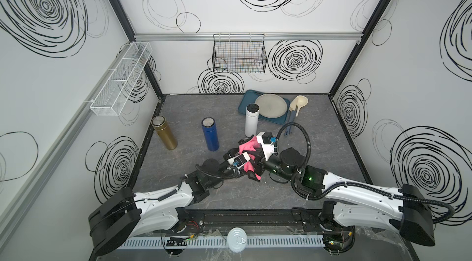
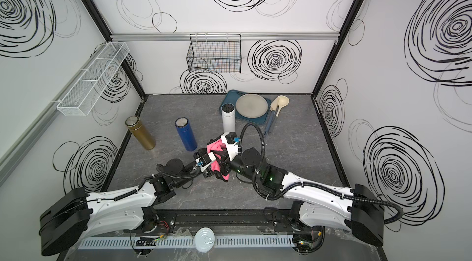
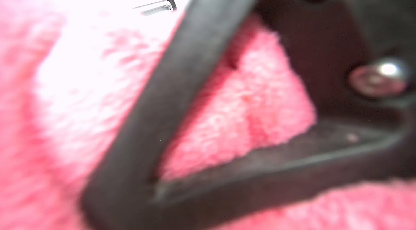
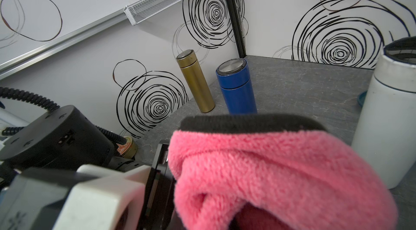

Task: Wipe the surface of the thermos
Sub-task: Wipe the dirt from the surface of the thermos.

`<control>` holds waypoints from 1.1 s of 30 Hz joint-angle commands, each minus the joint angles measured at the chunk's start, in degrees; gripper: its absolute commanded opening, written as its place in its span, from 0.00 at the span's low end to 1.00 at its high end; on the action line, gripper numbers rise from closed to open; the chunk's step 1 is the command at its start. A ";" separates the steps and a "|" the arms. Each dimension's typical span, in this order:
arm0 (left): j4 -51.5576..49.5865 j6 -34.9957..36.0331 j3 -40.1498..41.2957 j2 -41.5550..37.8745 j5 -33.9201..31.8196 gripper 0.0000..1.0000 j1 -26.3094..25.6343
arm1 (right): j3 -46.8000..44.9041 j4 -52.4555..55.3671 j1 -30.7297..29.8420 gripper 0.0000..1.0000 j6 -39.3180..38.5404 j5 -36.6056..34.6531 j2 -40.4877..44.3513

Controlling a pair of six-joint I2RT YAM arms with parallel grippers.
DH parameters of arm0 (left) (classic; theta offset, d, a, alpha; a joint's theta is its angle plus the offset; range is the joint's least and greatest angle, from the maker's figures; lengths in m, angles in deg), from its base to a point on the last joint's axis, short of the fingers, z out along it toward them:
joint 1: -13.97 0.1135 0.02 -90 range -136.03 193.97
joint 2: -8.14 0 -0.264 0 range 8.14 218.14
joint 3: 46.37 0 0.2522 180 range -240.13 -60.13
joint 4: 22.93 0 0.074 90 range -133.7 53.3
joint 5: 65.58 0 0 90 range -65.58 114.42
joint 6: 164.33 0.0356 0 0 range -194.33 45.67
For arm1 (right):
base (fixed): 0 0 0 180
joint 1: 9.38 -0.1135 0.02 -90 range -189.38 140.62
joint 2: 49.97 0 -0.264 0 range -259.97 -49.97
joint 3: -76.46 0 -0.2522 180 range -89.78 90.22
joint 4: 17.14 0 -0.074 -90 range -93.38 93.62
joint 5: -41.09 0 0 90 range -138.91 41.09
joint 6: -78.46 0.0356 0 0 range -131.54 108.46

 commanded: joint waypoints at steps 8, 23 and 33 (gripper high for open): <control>21.97 -6.16 -3.40 -3.50 3.69 0.00 4.03 | -1.99 6.89 1.05 0.00 0.12 -4.66 -1.89; 27.07 -13.40 2.80 -12.34 -4.18 0.00 2.70 | -10.57 7.99 15.07 0.00 9.92 -7.10 3.83; 29.10 -26.67 4.86 -18.51 -14.97 0.00 3.31 | -12.27 -3.53 11.49 0.00 7.00 -1.59 -2.77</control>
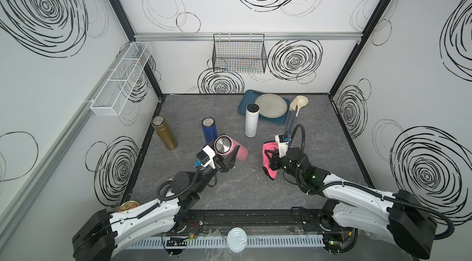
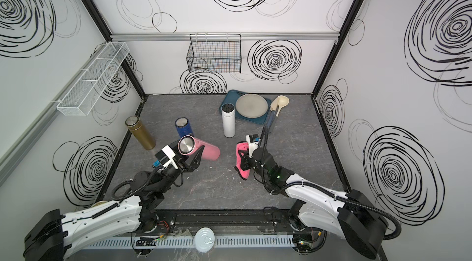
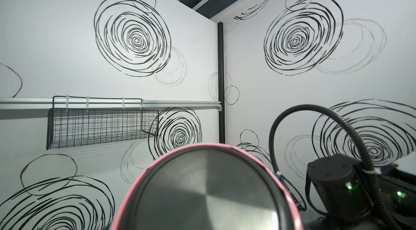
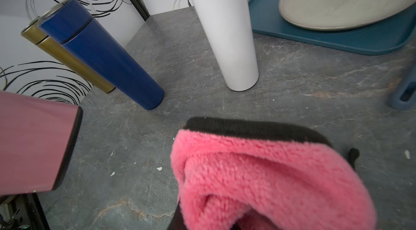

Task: Wipe the surface of the thermos
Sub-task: Wipe the dirt from the surface of the thermos.

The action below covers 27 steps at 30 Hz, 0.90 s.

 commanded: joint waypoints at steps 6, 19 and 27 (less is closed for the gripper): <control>-6.05 -22.76 -5.34 -5.55 -19.84 0.00 0.80 | 2.31 -14.03 -10.18 0.00 -4.82 0.57 -10.18; -5.84 -26.08 -6.40 -4.42 -15.28 0.00 0.94 | -1.85 -24.88 -13.17 0.00 -6.36 3.29 -6.82; -5.22 -27.18 -6.73 -2.45 -15.31 0.00 0.79 | -3.49 -25.46 -13.67 0.00 -7.71 1.96 -2.09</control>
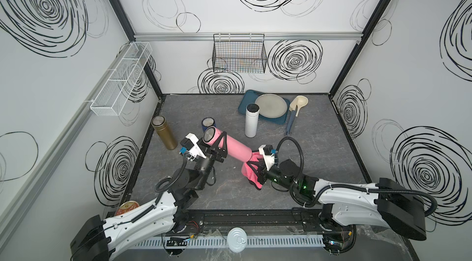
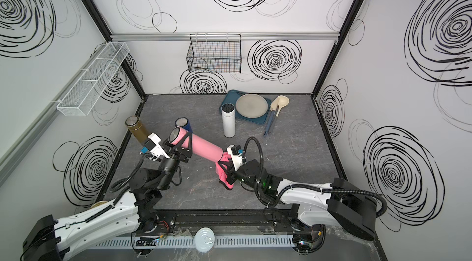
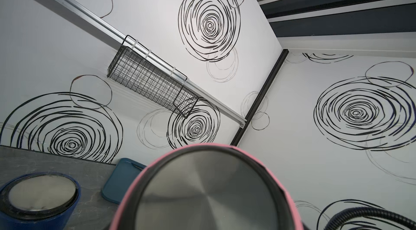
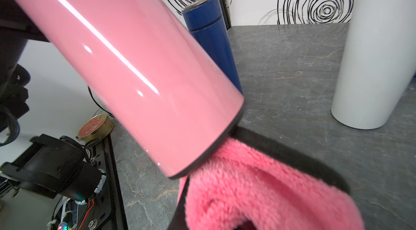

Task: Wipe the surface of the thermos
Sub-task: Wipe the dirt from the surface of the thermos.

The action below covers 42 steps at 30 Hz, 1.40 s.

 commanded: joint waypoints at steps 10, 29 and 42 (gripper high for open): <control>4.73 -3.48 -3.71 -0.44 3.24 0.00 -0.34 | 1.69 -5.39 0.75 0.00 -0.28 0.24 -2.78; 4.33 -2.85 -3.79 -0.23 2.15 0.00 -0.51 | -0.19 -7.61 4.75 0.00 0.83 5.47 -0.76; 4.05 -2.62 -4.06 0.09 2.25 0.00 -0.47 | -1.40 -8.54 5.36 0.00 1.43 4.89 0.42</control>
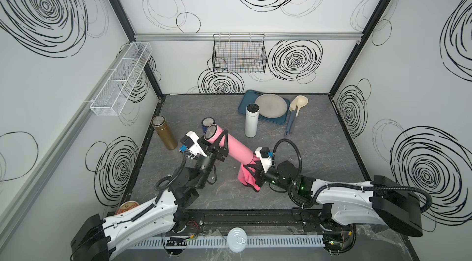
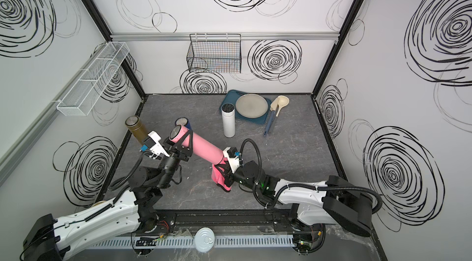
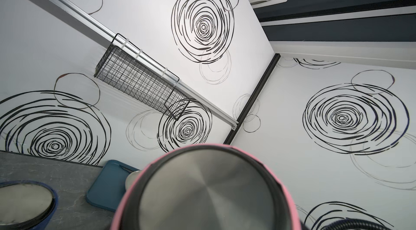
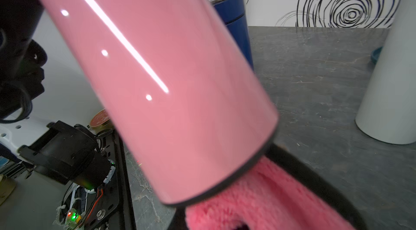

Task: Wipe the surface of the thermos
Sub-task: Wipe the dirt from the surface of the thermos.

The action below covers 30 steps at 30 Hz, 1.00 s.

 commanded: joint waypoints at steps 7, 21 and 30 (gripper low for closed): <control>5.19 -0.78 -2.22 -0.12 0.29 0.00 -0.16 | 2.68 -3.92 -4.63 0.00 -1.26 -0.04 -1.31; -4.18 8.33 -2.78 -6.05 -5.28 0.00 -0.01 | 2.72 -1.81 -0.44 0.00 0.80 -5.28 -2.00; -29.82 17.30 -4.83 -13.99 -18.31 0.00 10.07 | 5.05 2.72 7.82 0.00 4.74 -18.57 2.07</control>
